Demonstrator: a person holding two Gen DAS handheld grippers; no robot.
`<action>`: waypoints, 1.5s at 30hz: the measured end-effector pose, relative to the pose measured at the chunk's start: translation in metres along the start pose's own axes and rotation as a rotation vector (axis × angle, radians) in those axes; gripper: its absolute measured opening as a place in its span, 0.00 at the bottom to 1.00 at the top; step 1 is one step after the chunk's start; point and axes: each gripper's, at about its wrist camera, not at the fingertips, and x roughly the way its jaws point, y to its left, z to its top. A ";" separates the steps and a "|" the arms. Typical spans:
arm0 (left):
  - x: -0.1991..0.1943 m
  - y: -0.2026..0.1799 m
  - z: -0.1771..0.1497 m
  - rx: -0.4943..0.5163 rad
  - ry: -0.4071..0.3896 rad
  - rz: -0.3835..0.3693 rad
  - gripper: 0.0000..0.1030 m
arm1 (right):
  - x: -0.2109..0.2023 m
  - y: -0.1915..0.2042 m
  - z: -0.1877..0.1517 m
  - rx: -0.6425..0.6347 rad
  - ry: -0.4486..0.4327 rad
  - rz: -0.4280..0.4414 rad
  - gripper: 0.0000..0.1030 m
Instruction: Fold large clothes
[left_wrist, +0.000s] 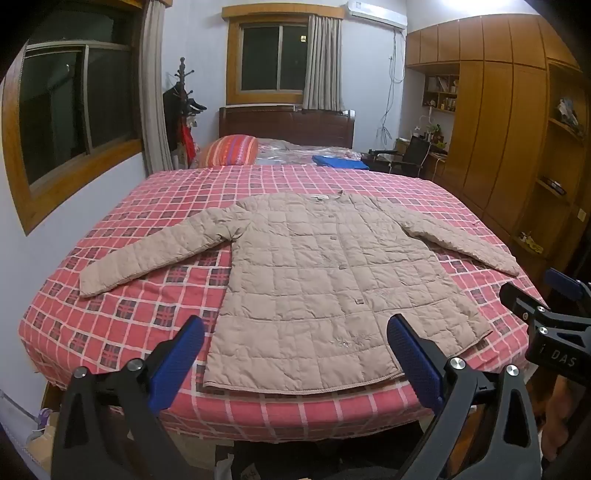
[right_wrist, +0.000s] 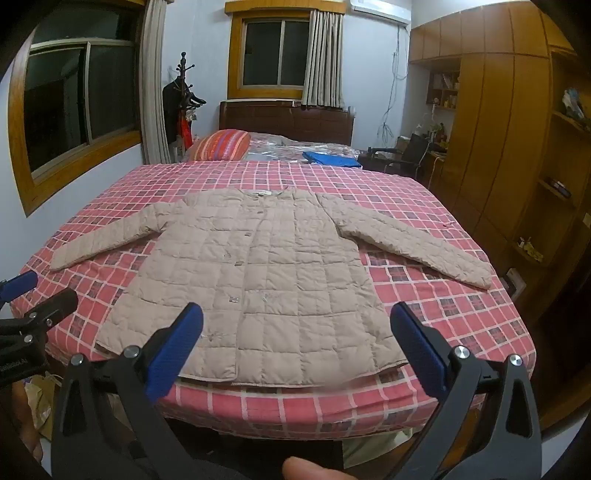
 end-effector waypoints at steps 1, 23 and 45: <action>0.000 0.000 0.000 0.000 0.000 0.000 0.96 | 0.000 0.000 0.000 0.001 0.000 -0.001 0.98; 0.000 0.001 -0.001 -0.001 0.001 0.002 0.96 | -0.001 0.000 0.000 0.002 -0.001 0.004 0.98; 0.000 0.002 -0.001 -0.002 0.001 0.001 0.96 | -0.001 -0.001 -0.003 0.003 0.000 0.006 0.98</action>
